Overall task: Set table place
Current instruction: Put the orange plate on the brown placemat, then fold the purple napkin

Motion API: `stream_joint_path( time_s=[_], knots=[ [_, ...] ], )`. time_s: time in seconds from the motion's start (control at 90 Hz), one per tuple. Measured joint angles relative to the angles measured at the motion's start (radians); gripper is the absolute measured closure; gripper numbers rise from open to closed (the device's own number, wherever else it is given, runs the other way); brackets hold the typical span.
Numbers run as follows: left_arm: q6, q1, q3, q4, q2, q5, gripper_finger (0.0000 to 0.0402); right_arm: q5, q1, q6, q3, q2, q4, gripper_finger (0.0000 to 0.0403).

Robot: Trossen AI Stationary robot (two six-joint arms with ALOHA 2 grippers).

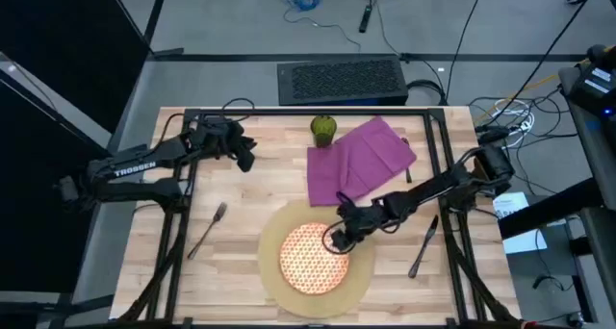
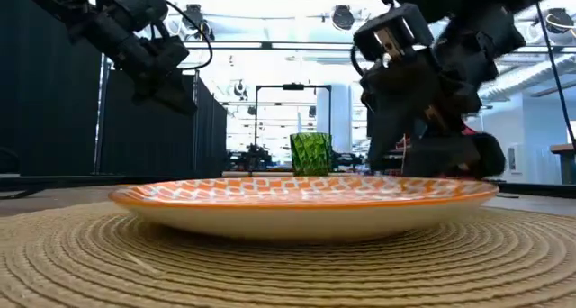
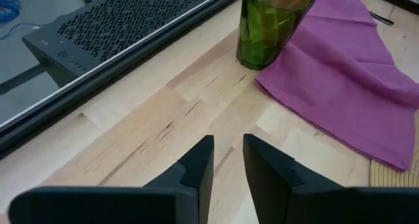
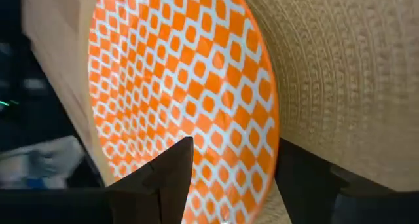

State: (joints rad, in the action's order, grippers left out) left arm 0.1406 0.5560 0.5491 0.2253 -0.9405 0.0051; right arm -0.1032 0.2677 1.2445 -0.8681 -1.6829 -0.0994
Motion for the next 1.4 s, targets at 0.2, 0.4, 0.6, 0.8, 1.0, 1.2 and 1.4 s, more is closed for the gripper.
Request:
stream_joint_path(
  time_s=[0.2, 0.4, 0.6, 0.8, 1.0, 1.2, 1.4],
  knots=[
    [-0.017, 0.0, 0.0, -0.015, 0.0, 0.0, 0.0333, 0.02, -0.019, -0.134, -0.16, 0.001, -0.335, 0.0215],
    [-0.019, 0.0, 0.0, -0.017, 0.0, 0.014, 0.0333, 0.072, -0.032, -0.242, -0.289, 0.007, -0.687, 0.0215],
    [-0.021, 0.0, 0.0, -0.017, 0.038, 0.144, 0.0333, 0.426, -0.013, -0.229, -0.308, 0.172, -0.862, 0.0221],
    [0.042, 0.0, 0.0, -0.12, 0.064, 0.242, 0.0333, 0.648, -0.031, -0.207, -0.111, 0.402, -0.645, 0.0231],
    [0.114, -0.003, 0.0, -0.264, -0.105, 0.308, 0.0334, 0.515, -0.216, -0.388, 0.151, 0.506, -0.235, 0.0237],
    [0.225, -0.036, 0.001, -0.538, -0.36, 0.414, 0.0334, 0.49, -0.357, -0.535, 0.206, 0.548, -0.148, 0.0237],
    [0.245, -0.127, 0.105, -0.635, -0.587, 0.459, 0.0334, 0.489, -0.406, -0.611, 0.206, 0.608, -0.134, 0.0237]
  ],
)
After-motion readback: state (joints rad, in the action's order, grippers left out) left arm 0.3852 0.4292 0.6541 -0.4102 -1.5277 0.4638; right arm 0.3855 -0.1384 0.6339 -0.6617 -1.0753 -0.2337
